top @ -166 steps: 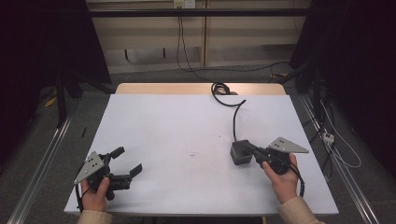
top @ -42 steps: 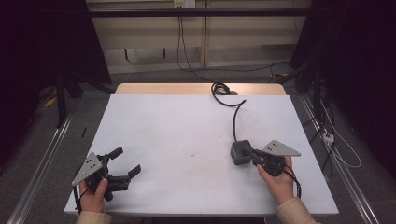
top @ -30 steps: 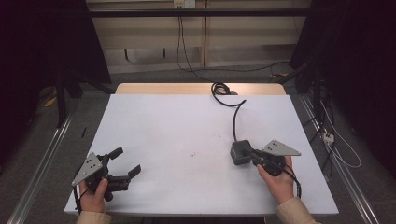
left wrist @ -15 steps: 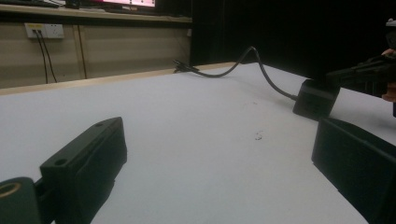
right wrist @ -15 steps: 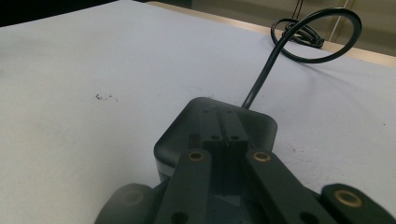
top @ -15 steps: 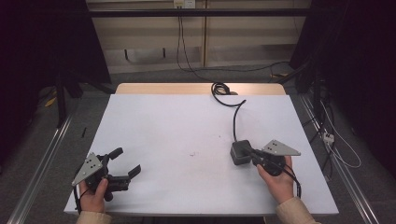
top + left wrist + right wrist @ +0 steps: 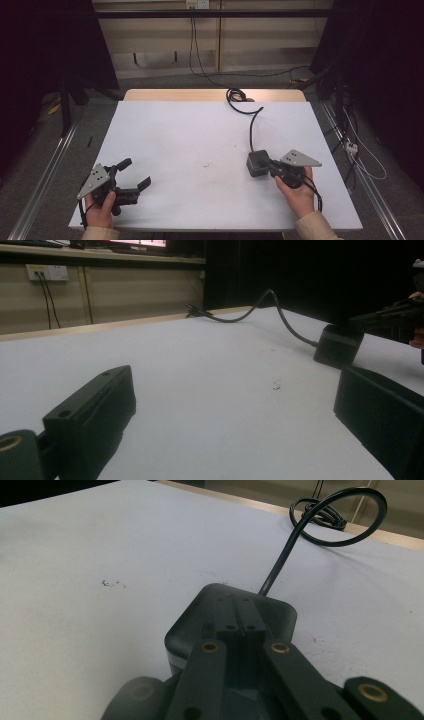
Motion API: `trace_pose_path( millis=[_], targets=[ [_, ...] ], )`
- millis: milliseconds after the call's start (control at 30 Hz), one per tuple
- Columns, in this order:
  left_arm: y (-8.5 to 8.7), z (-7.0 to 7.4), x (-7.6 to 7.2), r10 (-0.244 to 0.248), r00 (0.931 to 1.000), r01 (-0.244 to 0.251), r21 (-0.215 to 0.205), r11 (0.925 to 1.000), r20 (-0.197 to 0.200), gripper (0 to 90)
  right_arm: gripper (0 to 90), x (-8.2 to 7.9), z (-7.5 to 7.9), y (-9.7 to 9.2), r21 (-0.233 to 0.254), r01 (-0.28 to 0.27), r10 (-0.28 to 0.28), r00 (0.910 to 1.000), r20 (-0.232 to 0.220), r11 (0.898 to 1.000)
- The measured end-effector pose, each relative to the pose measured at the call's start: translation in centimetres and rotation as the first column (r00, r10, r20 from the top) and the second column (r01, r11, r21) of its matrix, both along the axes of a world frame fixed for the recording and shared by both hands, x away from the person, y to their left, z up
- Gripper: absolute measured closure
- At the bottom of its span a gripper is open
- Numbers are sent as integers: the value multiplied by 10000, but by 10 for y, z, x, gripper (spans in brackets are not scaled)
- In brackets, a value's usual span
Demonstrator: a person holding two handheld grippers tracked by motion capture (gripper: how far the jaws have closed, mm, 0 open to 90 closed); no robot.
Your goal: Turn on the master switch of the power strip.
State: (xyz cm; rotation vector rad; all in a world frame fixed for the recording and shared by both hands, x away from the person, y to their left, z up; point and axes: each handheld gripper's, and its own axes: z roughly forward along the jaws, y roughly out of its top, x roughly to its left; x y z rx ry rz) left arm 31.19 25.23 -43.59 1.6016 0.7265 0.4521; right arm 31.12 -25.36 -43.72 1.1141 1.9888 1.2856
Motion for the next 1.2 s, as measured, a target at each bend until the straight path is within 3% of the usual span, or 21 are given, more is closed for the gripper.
trace_pose_path(
  millis=[100, 1200],
  targets=[
    [0, 0, 0, -16, 10000, 16, -11, 10000, 8, 30, 900, 0, 0, 2, -186, 4, -3, 10000, 57, 9998],
    [0, 2, 1, -10, 9999, 10, 51, 10000, 115, 30, 900, 0, 0, 0, 134, 30, -28, 9999, -123, 9999]
  ],
)
